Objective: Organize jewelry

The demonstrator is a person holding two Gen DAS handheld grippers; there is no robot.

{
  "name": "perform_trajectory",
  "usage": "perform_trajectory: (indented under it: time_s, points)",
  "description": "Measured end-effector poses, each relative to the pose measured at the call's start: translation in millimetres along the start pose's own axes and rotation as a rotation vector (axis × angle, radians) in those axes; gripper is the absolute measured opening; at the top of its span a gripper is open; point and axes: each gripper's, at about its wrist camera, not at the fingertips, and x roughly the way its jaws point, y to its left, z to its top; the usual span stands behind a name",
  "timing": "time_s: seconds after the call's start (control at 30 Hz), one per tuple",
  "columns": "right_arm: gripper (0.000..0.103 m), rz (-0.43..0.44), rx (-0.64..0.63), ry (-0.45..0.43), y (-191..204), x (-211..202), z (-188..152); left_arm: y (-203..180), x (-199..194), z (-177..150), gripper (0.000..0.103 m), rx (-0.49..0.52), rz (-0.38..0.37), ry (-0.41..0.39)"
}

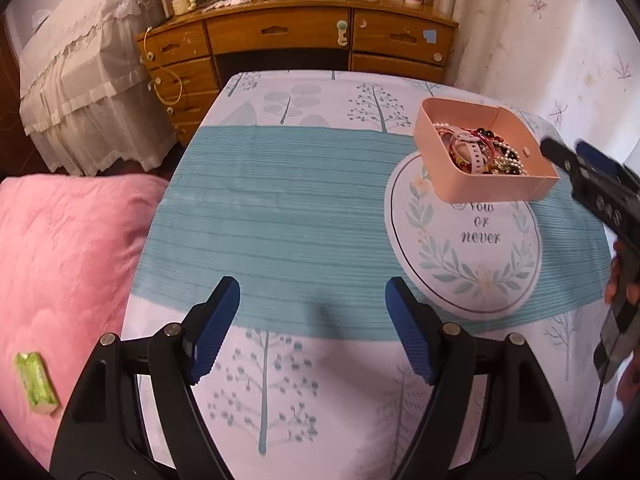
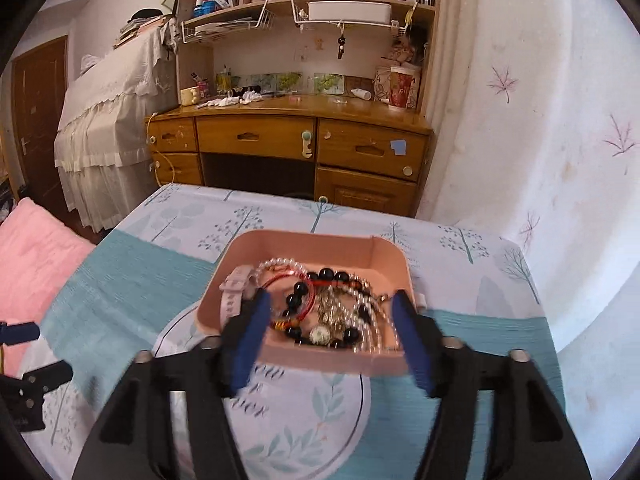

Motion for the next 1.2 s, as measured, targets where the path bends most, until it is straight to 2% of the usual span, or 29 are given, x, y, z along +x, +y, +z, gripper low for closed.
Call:
perform_trajectory:
  time_s: [0.03, 0.1, 0.2, 0.27, 0.33, 0.4, 0.43, 0.5, 0.67, 0.77, 0.83, 0.87, 0.93, 1.0, 1.13, 1.2]
  points:
    - [0.081, 0.002, 0.005, 0.015, 1.1, -6.7, -3.0, -0.1, -3.3, -1.4, 0.073, -0.011, -0.007, 0.016]
    - [0.087, 0.011, 0.034, 0.058, 5.9, -24.0, -12.0, -0.8, -8.2, -6.7, 0.073, -0.024, -0.053, 0.060]
    - [0.094, 0.075, 0.134, 0.139, -2.4, -44.3, -34.4, -8.9, -11.8, -20.8, 0.073, -0.014, -0.116, 0.132]
    - [0.095, 0.074, 0.165, 0.222, -2.0, -55.5, -56.7, -13.2, -15.1, -32.4, 0.073, -0.017, -0.164, 0.185]
    - [0.095, 0.051, 0.192, 0.306, -1.0, -66.7, -77.6, -10.8, -17.9, -44.7, 0.073, -0.071, -0.284, 0.258]
    - [0.096, 0.026, 0.231, 0.385, 0.2, -89.1, -106.2, -6.1, -21.0, -56.2, 0.073, -0.118, -0.315, 0.299]
    - [0.097, 0.014, 0.243, 0.408, 2.4, -101.1, -117.4, -3.3, -25.1, -61.8, 0.073, -0.128, -0.304, 0.306]
    - [0.098, 0.001, 0.259, 0.450, 8.2, -125.0, -138.2, 3.3, -39.0, -71.4, 0.073, -0.120, -0.260, 0.291]
    - [0.100, 0.031, 0.266, 0.521, 29.2, -185.3, -169.0, 7.2, -80.2, -83.5, 0.073, -0.062, -0.255, 0.272]
    - [0.101, 0.127, 0.276, 0.547, 38.8, -215.0, -171.3, -0.6, -117.9, -84.7, 0.073, -0.066, -0.228, 0.224]
    - [0.101, 0.208, 0.257, 0.565, 43.6, -227.2, -162.8, -6.8, -134.8, -82.6, 0.073, -0.092, -0.189, 0.204]
    - [0.101, 0.216, 0.219, 0.571, 47.3, -235.1, -156.7, -11.5, -145.3, -82.2, 0.073, -0.115, -0.167, 0.200]
    - [0.101, 0.201, 0.131, 0.542, 52.7, -257.0, -142.2, -21.1, -161.4, -78.7, 0.073, -0.119, -0.179, 0.194]
    - [0.102, 0.197, 0.104, 0.513, 51.5, -274.5, -126.5, -32.6, -182.9, -71.8, 0.073, -0.076, -0.180, 0.143]
    - [0.102, 0.215, 0.189, 0.480, 31.4, -304.2, -88.5, -54.5, -229.8, -48.6, 0.074, 0.001, -0.154, -0.008]
    - [0.102, 0.204, 0.225, 0.451, 14.1, -309.9, -69.6, -60.8, -240.3, -41.8, 0.075, 0.006, -0.160, -0.039]
